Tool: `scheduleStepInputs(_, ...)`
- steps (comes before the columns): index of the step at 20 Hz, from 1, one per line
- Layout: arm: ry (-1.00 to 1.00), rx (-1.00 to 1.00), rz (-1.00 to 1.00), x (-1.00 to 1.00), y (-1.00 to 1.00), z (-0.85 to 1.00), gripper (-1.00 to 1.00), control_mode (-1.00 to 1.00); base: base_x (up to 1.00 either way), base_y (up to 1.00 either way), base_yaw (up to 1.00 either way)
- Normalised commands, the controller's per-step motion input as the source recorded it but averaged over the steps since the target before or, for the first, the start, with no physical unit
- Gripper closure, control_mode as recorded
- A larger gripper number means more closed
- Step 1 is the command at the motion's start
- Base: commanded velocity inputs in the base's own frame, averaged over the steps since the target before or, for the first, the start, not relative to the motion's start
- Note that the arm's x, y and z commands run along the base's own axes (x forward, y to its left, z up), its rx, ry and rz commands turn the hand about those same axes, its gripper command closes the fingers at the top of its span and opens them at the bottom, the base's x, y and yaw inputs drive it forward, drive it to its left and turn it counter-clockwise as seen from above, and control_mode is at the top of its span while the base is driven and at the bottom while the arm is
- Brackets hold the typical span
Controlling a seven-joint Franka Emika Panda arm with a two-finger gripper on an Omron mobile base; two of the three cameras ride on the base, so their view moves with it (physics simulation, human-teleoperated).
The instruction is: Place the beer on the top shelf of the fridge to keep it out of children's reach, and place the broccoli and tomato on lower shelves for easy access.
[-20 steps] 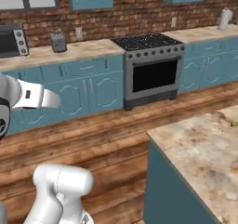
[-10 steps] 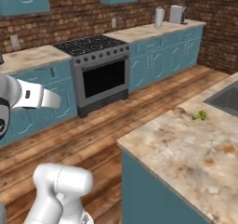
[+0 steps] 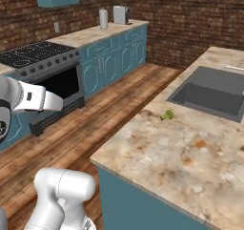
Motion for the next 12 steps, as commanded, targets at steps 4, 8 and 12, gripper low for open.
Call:
scheduleStepInputs(4, 0.00, 0.00, 0.00, 0.00, 0.00, 0.00, -1.00, 1.00, 0.10, 0.37, -0.45)
scheduleStepInputs(8, 0.00, 0.00, 0.00, 0.00, 0.00, 0.00, -1.00, 1.00, 0.00, 0.49, -0.43)
scheduleStepInputs(12, 0.00, 0.00, 0.00, 0.00, 0.00, 0.00, -1.00, 1.00, 0.00, 0.66, -0.43)
